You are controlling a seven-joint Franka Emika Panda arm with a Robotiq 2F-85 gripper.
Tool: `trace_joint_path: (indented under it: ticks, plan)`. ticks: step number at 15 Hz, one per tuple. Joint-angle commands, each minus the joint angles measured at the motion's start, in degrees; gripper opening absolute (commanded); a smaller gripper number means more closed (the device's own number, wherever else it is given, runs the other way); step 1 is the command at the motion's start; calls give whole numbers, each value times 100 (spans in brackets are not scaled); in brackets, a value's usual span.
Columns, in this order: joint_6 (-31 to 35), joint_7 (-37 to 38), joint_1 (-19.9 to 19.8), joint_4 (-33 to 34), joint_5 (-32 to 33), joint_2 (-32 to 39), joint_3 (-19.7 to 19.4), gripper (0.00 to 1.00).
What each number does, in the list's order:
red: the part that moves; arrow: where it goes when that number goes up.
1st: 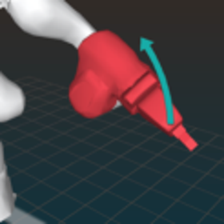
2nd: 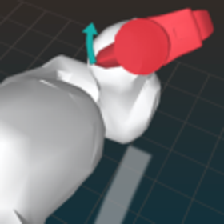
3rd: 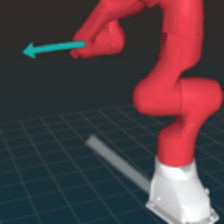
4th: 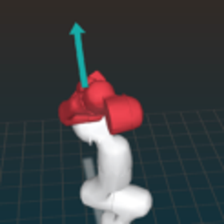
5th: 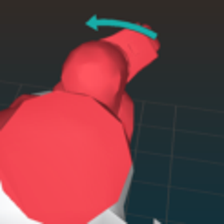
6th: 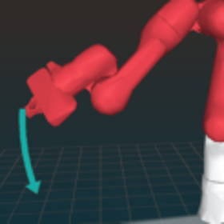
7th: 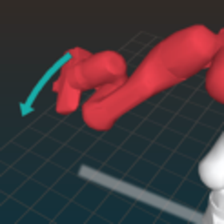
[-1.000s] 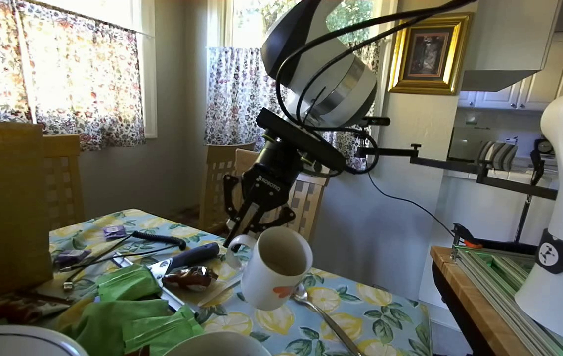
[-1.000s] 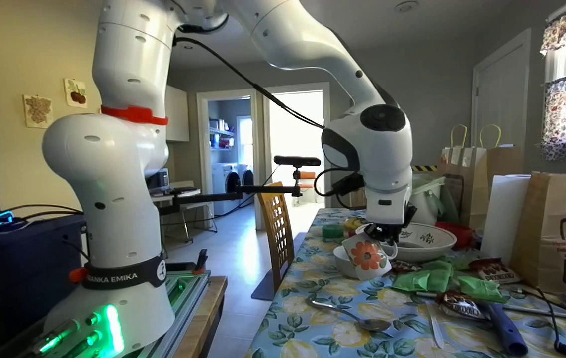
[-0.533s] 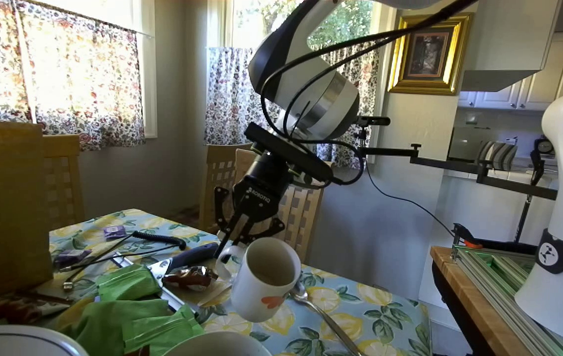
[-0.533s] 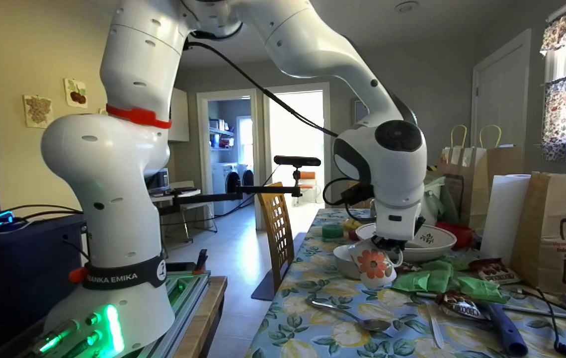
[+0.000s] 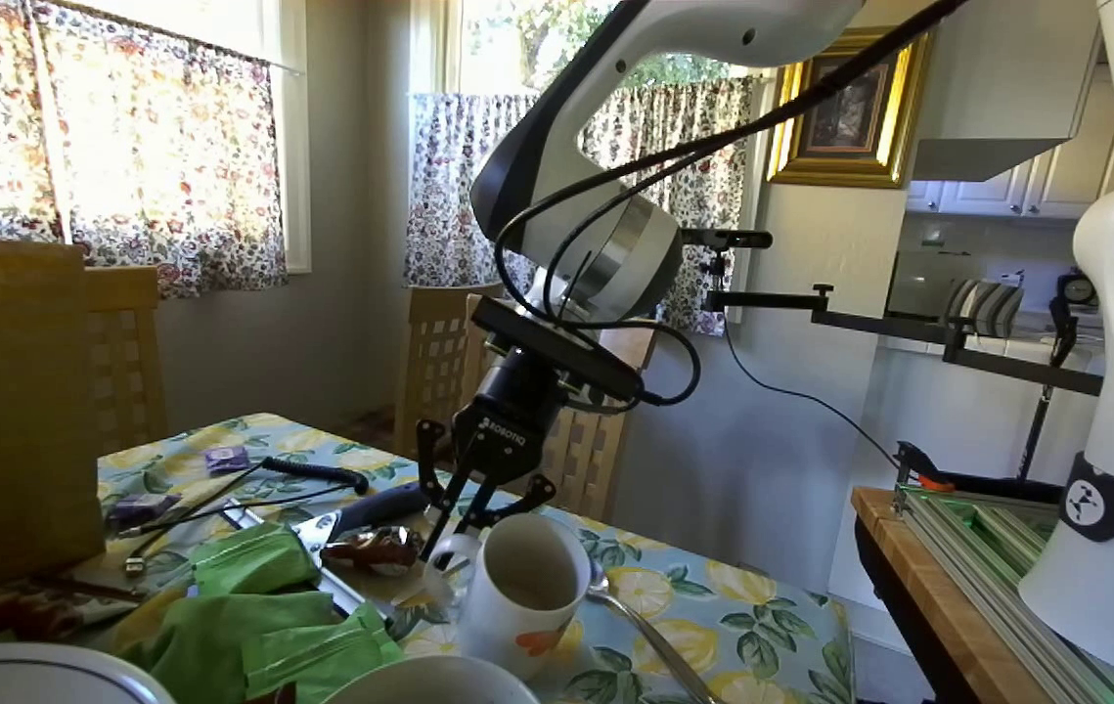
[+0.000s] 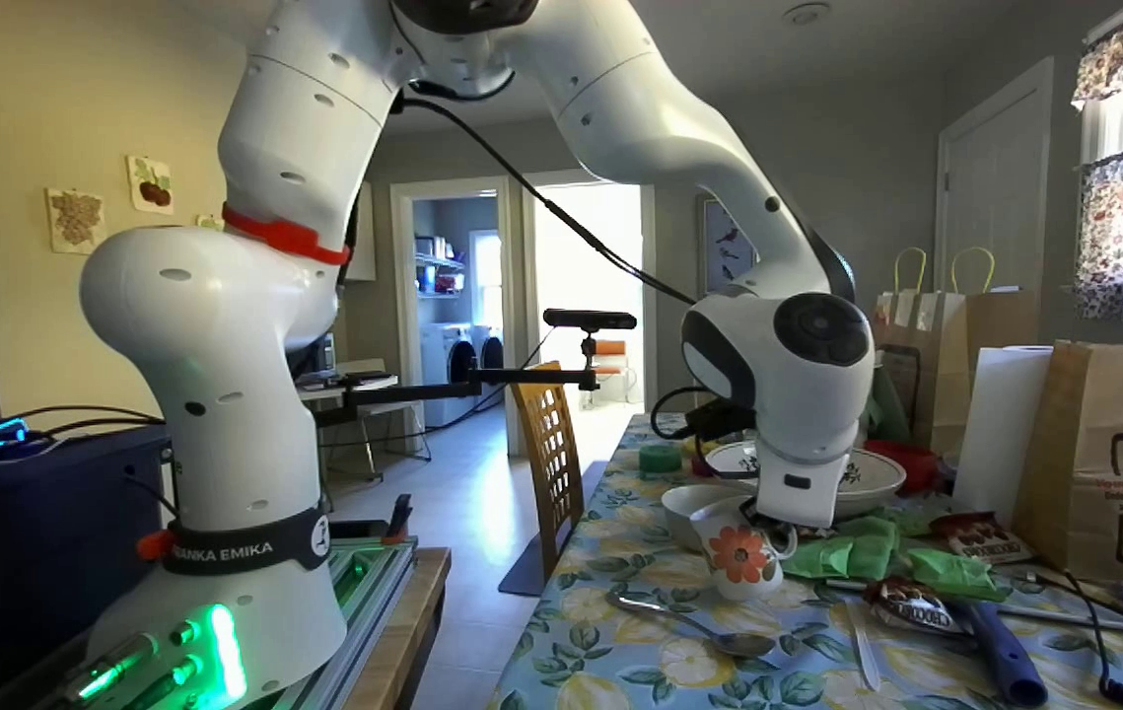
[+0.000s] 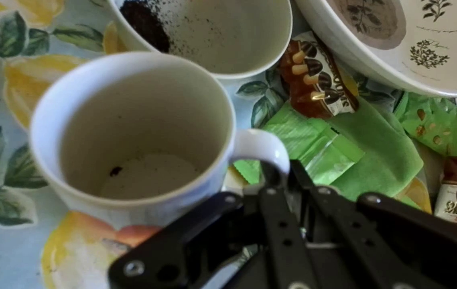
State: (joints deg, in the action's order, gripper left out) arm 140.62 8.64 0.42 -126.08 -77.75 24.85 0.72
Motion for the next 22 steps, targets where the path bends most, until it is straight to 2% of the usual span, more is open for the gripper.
trace_joint_path:
  ticks: [1,10,11,12,13,14,22]
  plan:
    - [-263,-153,-93,306,-242,178,-24,3]
    - [-588,-139,-183,596,-387,516,-89,3]
    - [-662,-154,-199,612,-396,536,-92,13]
    - [-735,-209,-225,631,-470,547,-86,31]
    - [-836,-178,-237,649,-465,561,-99,39]
    - [-927,-173,-241,669,-447,573,-116,40]
    - [-1354,-53,-290,781,-242,548,-311,99]
